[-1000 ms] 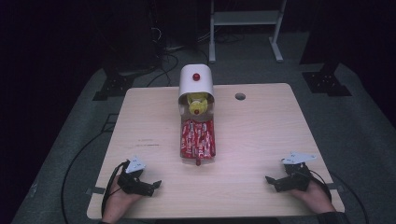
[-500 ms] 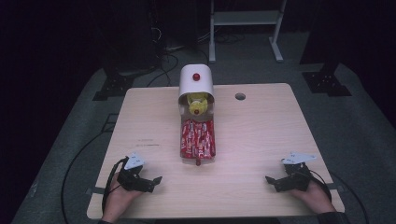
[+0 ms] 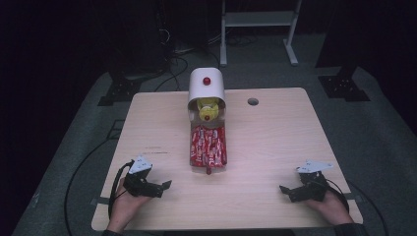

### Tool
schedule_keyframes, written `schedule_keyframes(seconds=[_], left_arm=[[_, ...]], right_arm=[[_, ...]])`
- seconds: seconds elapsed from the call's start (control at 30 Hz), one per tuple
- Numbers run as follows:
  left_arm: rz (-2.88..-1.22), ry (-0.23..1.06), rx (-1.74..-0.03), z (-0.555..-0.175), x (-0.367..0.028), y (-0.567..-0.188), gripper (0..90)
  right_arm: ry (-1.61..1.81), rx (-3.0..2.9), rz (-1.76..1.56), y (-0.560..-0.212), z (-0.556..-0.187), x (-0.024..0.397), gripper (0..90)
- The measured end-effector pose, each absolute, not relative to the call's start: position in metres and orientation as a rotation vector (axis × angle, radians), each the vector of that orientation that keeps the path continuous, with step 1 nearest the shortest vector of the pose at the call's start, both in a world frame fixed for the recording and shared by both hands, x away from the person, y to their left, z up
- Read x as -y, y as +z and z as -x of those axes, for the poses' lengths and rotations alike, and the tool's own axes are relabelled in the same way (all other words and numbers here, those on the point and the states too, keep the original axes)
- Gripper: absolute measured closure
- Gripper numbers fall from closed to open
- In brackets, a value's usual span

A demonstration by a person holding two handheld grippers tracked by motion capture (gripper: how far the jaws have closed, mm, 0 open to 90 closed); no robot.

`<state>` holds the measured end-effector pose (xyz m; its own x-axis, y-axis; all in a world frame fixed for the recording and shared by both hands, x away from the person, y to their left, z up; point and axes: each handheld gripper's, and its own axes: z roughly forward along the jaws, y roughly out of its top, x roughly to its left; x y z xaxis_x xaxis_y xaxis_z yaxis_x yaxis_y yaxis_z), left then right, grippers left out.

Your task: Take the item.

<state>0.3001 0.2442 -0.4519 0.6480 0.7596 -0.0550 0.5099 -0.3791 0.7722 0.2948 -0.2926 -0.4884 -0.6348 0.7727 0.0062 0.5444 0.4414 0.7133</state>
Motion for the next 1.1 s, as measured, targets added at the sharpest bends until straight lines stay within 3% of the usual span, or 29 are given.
schedule_keyframes(seconds=[1.1], left_arm=[[-1.994,0.407,-0.981,-0.320,-0.236,-0.421,0.0]], right_arm=[[1.001,-2.377,-1.128,-0.488,-0.295,0.293,0.3]])
